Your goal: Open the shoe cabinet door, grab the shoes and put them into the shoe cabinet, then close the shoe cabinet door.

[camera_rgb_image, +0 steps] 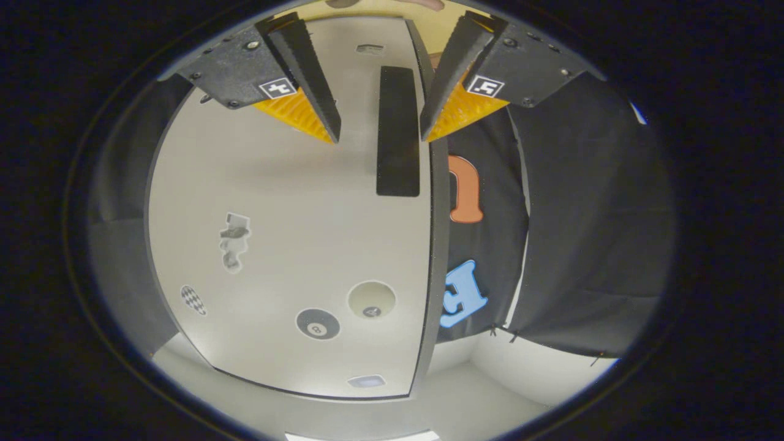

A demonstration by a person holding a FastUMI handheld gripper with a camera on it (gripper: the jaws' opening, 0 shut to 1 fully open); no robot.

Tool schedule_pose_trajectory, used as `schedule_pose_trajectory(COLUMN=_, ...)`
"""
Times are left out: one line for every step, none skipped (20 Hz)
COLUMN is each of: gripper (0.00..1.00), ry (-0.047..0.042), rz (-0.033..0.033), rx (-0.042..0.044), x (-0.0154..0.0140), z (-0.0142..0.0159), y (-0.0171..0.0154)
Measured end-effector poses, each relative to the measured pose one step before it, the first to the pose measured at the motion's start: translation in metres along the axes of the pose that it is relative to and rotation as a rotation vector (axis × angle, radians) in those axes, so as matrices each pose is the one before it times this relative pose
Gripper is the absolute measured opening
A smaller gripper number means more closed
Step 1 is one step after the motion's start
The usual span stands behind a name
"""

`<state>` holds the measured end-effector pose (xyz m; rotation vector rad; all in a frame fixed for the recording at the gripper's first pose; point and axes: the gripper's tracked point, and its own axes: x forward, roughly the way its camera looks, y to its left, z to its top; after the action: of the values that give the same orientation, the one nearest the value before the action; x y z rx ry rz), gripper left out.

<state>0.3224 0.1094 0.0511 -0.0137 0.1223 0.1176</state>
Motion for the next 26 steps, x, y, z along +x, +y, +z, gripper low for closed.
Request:
schedule_pose_trajectory(gripper=0.85, ry=0.02162, rz=0.00181, rx=0.00099, x=0.00343, z=-0.00352, y=0.00172)
schedule_pose_trajectory(gripper=0.83, ry=0.00759, rz=0.00177, rx=0.00334, x=-0.00008, z=0.00016, y=0.00028)
schedule_pose_trajectory(gripper=0.81, ry=-0.00527, rz=-0.00337, rx=-0.00755, x=0.00197, z=0.00059, y=0.00083)
schedule_pose_trajectory(gripper=0.80, ry=0.01214, rz=-0.00568, rx=-0.01728, x=-0.00114, z=-0.00103, y=-0.00089)
schedule_pose_trajectory(gripper=0.78, ry=-0.01255, rz=0.01565, rx=-0.00753, x=0.00121, z=0.00179, y=0.00556)
schedule_pose_trajectory(gripper=0.66, ry=0.03206, rz=0.04587, rx=0.00550, x=0.00092, z=-0.00598, y=0.01222)
schedule_pose_trajectory(gripper=0.53, ry=0.01420, rz=-0.02914, rx=0.00622, x=-0.00024, z=-0.00209, y=-0.00427)
schedule_pose_trajectory(gripper=0.41, ry=-0.00150, rz=-0.01237, rx=-0.00222, x=-0.00109, z=0.00044, y=-0.00053)
schedule_pose_trajectory(gripper=0.37, ry=0.00406, rz=-0.00407, rx=-0.00687, x=-0.00176, z=-0.00014, y=-0.00025)
schedule_pose_trajectory(gripper=0.36, ry=-0.00130, rz=0.00511, rx=0.00111, x=-0.00112, z=0.00006, y=-0.00039)
schedule_pose_trajectory(gripper=0.34, ry=0.00715, rz=0.01271, rx=0.00423, x=-0.00096, z=-0.00159, y=0.00083)
schedule_pose_trajectory(gripper=0.34, ry=0.00324, rz=0.01314, rx=0.00063, x=-0.00187, z=-0.00027, y=-0.00023)
schedule_pose_trajectory(gripper=0.33, ry=0.00192, rz=0.01340, rx=0.00253, x=-0.00104, z=-0.00209, y=-0.00036)
schedule_pose_trajectory(gripper=0.33, ry=0.00317, rz=0.01216, rx=-0.00233, x=-0.00286, z=-0.00055, y=0.00091)
schedule_pose_trajectory(gripper=0.33, ry=0.00203, rz=0.01197, rx=-0.00555, x=-0.00581, z=-0.00044, y=0.00139)
schedule_pose_trajectory(gripper=0.33, ry=-0.00026, rz=0.01048, rx=-0.00792, x=-0.00916, z=-0.00174, y=0.00088)
schedule_pose_trajectory(gripper=0.33, ry=0.00019, rz=0.00912, rx=-0.00604, x=-0.00352, z=-0.00130, y=0.00040)
schedule_pose_trajectory(gripper=0.33, ry=0.00293, rz=0.01375, rx=-0.01015, x=-0.00457, z=-0.00099, y=0.00028)
schedule_pose_trajectory(gripper=0.33, ry=-0.00130, rz=0.01342, rx=-0.01069, x=-0.00574, z=-0.00127, y=-0.00036)
schedule_pose_trajectory(gripper=0.33, ry=-0.00552, rz=0.01492, rx=-0.01729, x=-0.00546, z=-0.00007, y=0.00033)
schedule_pose_trajectory(gripper=0.33, ry=-0.00485, rz=0.01584, rx=-0.01353, x=-0.00625, z=-0.00077, y=0.00068)
schedule_pose_trajectory(gripper=0.33, ry=-0.00541, rz=0.01874, rx=-0.00658, x=-0.00702, z=-0.00032, y=0.00149)
schedule_pose_trajectory(gripper=0.33, ry=-0.00475, rz=0.01783, rx=-0.00584, x=-0.00923, z=-0.00123, y=0.00181)
schedule_pose_trajectory(gripper=0.33, ry=-0.00163, rz=0.01261, rx=-0.00472, x=-0.00770, z=-0.00097, y=0.00000)
schedule_pose_trajectory(gripper=0.33, ry=-0.00264, rz=0.01094, rx=-0.00665, x=-0.00245, z=-0.00091, y=-0.00192)
schedule_pose_trajectory(gripper=0.33, ry=-0.00235, rz=0.00746, rx=-0.00686, x=-0.00428, z=-0.00102, y=-0.00101)
